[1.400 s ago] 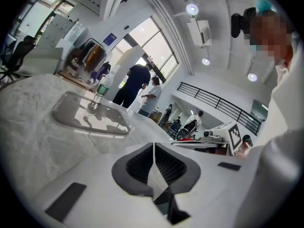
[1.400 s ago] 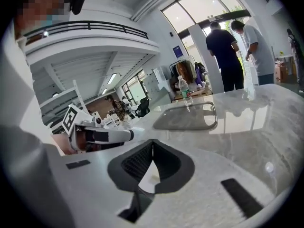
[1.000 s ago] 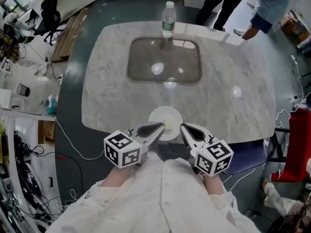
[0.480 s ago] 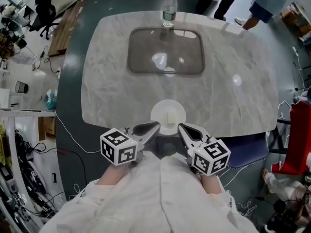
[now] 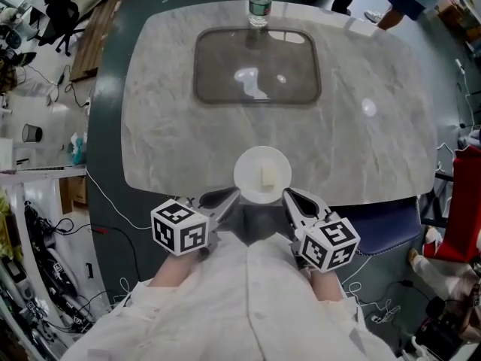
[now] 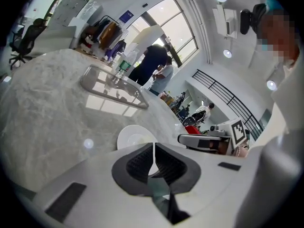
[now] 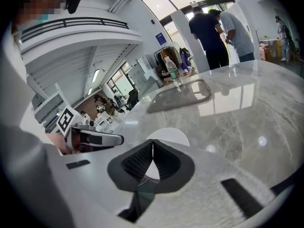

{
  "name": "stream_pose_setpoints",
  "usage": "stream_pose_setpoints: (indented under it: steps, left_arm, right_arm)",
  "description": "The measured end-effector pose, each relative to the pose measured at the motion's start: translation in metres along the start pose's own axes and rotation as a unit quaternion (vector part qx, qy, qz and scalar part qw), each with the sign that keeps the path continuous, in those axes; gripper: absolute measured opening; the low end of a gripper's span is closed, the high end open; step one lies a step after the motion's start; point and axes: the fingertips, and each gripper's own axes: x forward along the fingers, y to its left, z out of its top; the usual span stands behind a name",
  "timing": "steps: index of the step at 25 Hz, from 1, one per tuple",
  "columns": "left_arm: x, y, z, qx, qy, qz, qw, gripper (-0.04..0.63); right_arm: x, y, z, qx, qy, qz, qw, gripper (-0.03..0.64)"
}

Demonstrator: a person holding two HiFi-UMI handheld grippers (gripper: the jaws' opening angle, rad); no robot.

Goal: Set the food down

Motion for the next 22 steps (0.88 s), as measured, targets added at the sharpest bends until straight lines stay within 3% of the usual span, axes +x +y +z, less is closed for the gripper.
stream_pose_setpoints:
  steps: [7,15,22]
  left_arm:
    - [0.004,0.011,-0.015,-0.028,0.021,-0.004,0.9994,0.023]
    - [0.011,0.03,-0.032,-0.046,0.055,0.021,0.9972,0.025]
    - [0.019,0.03,-0.035,-0.08,0.059,0.002,0.9951,0.025]
  right_arm:
    - [0.009,-0.002,-0.021,0.02,0.035,-0.003,0.999,0.003]
    - [0.013,-0.015,-0.031,0.038,0.027,-0.032,0.998,0.005]
    - [0.016,-0.013,-0.044,0.056,0.039,-0.025,0.997,0.005]
